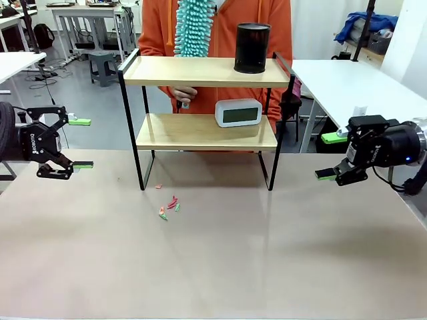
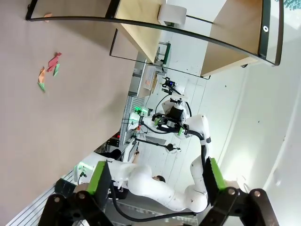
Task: Clean the shelf.
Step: Hand the Duster back to the human.
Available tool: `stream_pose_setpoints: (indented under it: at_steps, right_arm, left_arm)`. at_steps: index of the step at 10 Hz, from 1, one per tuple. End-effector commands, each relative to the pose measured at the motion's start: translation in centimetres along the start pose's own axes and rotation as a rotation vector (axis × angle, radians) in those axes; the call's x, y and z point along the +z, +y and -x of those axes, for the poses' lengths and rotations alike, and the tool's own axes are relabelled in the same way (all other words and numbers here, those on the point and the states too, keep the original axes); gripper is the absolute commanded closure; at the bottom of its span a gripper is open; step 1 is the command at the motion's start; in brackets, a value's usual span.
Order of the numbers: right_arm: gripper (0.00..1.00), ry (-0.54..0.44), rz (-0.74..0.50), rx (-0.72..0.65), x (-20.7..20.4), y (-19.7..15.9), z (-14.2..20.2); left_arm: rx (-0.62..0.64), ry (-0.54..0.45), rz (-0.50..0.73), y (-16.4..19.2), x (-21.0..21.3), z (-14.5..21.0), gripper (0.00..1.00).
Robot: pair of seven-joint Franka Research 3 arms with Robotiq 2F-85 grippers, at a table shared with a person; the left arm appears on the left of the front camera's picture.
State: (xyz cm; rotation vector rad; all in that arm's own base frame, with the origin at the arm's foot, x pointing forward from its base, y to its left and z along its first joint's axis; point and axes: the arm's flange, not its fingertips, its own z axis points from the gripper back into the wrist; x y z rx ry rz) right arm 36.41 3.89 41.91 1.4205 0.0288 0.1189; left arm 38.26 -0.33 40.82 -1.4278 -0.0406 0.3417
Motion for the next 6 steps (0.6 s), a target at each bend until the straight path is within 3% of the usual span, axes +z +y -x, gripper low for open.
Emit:
stream_pose_setpoints:
  at_steps: [1, 6]
  right_arm:
    - [0.00, 0.014, 0.003, 0.026, 0.14, 0.19, 0.10]
    - [0.00, 0.014, 0.003, 0.026, 0.14, 0.19, 0.10]
  left_arm:
    - [-0.003, 0.010, -0.001, -0.27, 0.03, 0.33, 0.00]
    - [-0.003, 0.010, -0.001, -0.27, 0.03, 0.33, 0.00]
